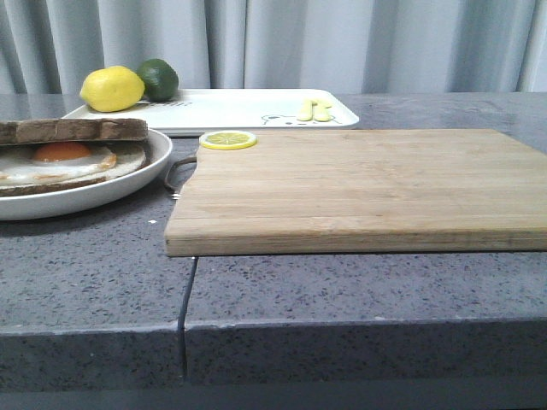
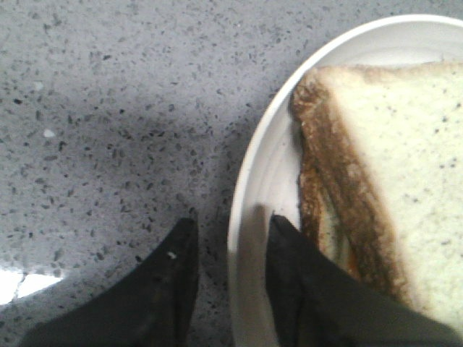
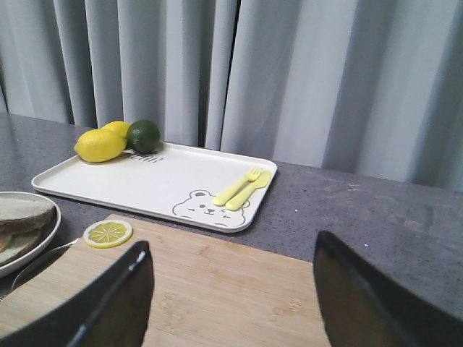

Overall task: Place bread and move sandwich to tray
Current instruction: 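Grasp the rim of the white plate with the left gripper, then lift the plate with the left gripper and carry it onto the tray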

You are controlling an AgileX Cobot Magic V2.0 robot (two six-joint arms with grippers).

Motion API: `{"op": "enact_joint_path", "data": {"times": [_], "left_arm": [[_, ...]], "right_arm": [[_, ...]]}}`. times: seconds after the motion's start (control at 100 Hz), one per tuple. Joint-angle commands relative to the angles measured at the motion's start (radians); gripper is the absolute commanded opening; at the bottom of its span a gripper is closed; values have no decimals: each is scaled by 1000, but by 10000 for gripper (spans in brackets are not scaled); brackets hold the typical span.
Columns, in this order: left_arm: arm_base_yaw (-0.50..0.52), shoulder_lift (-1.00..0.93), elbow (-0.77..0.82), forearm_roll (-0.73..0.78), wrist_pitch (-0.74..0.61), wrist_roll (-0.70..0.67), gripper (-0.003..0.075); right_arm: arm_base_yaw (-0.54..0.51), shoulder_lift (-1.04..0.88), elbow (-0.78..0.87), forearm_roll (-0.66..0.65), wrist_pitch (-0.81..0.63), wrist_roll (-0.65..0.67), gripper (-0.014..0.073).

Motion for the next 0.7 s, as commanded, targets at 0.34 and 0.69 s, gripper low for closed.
{"op": "enact_joint_path", "data": {"times": [0.34, 0.69], "left_arm": [[1, -24, -34, -53, -44, -9, 3], [1, -24, -34, -93, -31, -9, -19]], "right_arm": [[-4, 4, -24, 13, -48, -9, 482], [-4, 4, -24, 13, -48, -9, 482]]}}
